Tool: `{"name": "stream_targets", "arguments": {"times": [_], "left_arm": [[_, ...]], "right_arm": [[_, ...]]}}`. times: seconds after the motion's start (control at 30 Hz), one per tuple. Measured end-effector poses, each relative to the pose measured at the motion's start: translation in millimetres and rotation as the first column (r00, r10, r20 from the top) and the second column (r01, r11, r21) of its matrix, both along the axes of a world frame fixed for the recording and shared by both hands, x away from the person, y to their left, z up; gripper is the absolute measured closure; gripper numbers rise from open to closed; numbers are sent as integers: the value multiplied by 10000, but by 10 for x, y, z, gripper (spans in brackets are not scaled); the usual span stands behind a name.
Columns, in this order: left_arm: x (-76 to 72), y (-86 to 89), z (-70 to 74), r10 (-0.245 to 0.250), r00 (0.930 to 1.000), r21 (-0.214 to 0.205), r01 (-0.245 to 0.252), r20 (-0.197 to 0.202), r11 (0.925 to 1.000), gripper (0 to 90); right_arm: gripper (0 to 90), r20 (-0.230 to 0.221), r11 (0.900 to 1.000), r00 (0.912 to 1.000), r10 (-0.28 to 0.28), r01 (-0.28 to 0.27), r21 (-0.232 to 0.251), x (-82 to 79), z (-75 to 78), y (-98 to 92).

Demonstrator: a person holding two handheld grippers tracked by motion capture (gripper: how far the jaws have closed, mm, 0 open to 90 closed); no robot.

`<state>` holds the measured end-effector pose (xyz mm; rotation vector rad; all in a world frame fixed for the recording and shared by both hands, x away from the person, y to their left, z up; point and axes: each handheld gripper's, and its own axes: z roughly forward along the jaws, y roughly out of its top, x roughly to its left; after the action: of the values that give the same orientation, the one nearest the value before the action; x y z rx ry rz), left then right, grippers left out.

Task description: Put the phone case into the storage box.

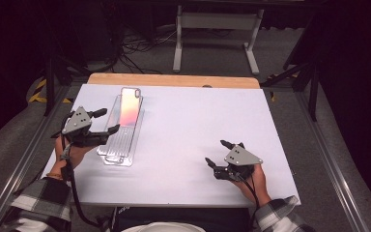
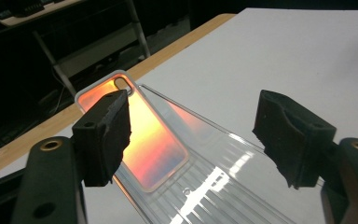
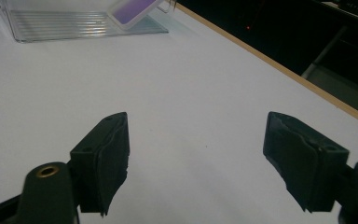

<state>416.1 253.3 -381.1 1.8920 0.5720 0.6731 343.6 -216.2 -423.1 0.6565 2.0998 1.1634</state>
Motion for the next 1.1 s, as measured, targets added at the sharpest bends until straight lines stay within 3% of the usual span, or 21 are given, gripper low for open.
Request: {"name": "stream_targets", "arguments": {"times": [0.23,0.5,0.87,1.1], "left_arm": [[-125,-22,-22,-164,9997,-2,164,171,9999,221],[-238,-31,-42,-235,9997,-308,238,97,9992,176],[-393,-75,-66,-291,9989,-552,311,367,9980,104],[-476,-177,-113,-693,9973,-615,706,242,9956,68]], "right_arm": [[232,19,10000,10000,48,-48,-5,-10,3,15],[229,70,9999,9998,161,-161,-45,-16,3,34],[211,112,9995,9995,293,-292,-81,-22,7,64],[199,134,9995,9994,323,-322,-12,-31,16,59]]}}
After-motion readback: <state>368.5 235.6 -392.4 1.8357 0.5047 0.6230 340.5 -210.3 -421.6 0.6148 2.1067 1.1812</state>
